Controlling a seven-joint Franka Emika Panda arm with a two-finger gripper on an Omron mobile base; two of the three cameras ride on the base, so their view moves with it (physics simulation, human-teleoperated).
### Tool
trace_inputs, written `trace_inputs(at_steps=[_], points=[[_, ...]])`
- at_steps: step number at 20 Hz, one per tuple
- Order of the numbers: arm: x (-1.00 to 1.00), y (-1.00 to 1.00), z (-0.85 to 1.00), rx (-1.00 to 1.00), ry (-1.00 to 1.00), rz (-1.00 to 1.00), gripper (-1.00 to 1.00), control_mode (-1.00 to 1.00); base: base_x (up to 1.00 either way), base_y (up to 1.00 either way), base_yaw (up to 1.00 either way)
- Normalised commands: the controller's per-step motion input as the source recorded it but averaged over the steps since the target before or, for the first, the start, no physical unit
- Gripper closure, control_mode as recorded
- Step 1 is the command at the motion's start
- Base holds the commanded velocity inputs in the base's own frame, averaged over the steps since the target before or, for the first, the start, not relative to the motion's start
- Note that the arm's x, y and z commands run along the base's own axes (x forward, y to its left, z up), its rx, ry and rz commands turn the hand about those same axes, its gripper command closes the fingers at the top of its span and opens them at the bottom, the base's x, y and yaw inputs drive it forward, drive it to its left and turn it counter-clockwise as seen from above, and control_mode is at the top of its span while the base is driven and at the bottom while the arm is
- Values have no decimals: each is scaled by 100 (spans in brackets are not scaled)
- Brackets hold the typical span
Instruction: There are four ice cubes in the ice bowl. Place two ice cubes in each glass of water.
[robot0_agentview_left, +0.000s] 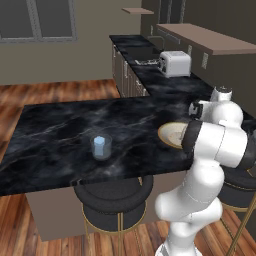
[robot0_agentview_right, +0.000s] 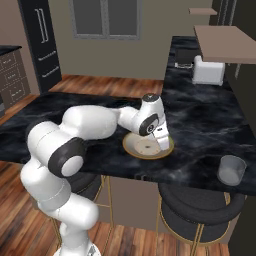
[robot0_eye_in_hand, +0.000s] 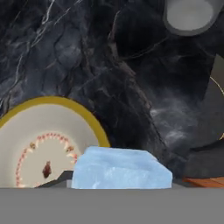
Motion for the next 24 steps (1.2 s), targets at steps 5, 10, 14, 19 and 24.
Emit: trace_inputs(at_steps=[5,10,14,19,24], points=[[-33,-59,69,-16,35,-39,100,-100,0,0,0],[-29,-98,23,-8,20,-24,100,-100,0,0,0],[-29,-100,0,0,0,-8,100,-100,0,0,0],[-22,-91,0,0,0,0,100,-100,0,0,0],[-4,-66,-6,0,0,7,100,-100,0,0,0]])
